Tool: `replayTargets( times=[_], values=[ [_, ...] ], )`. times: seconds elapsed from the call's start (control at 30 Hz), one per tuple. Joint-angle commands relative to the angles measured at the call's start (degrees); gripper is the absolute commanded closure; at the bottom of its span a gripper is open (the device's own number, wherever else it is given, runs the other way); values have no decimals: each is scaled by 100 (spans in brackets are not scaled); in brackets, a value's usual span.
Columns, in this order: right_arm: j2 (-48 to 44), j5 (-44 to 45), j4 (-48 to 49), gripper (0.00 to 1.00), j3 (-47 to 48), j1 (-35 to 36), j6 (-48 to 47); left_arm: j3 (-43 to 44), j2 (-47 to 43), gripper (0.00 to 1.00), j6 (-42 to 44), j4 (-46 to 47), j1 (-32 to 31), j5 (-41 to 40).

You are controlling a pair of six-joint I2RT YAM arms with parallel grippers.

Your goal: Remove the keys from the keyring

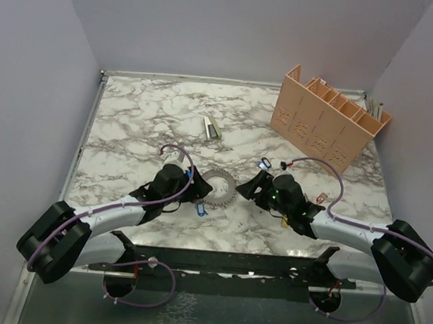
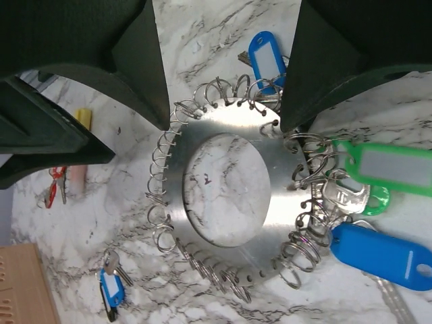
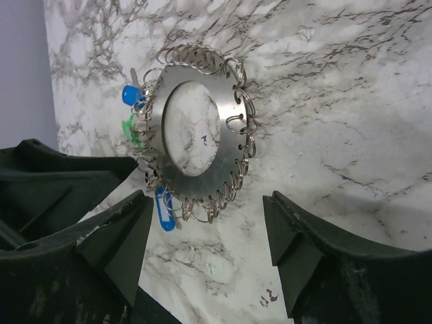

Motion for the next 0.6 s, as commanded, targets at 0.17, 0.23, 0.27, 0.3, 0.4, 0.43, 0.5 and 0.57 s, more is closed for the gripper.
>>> replayTargets(
  times=[0.17, 0.23, 0.27, 0.3, 0.4, 0.43, 0.5, 0.57],
  values=[
    [907, 502, 321, 34, 203, 31, -163, -214, 116, 33, -146, 545, -284, -29],
    [1172, 411, 391, 35, 323, 31, -205, -192, 210, 33, -111, 554, -308, -44],
    [1304, 362, 430, 35, 379, 31, -225, -186, 257, 33, -93, 562, -320, -60],
    [1428, 307, 461, 35, 432, 33, -243, -182, 308, 33, -76, 575, -337, -57],
    [1726, 159, 524, 38, 576, 31, -292, -183, 429, 33, -53, 642, -386, -12],
    [1795, 110, 530, 38, 614, 31, -295, -183, 453, 33, -41, 668, -406, 6],
    [1886, 41, 545, 40, 660, 33, -302, -191, 475, 33, -39, 721, -442, 21],
    [1967, 47, 505, 44, 697, 31, -309, -211, 492, 33, -45, 802, -483, 15]
  ],
)
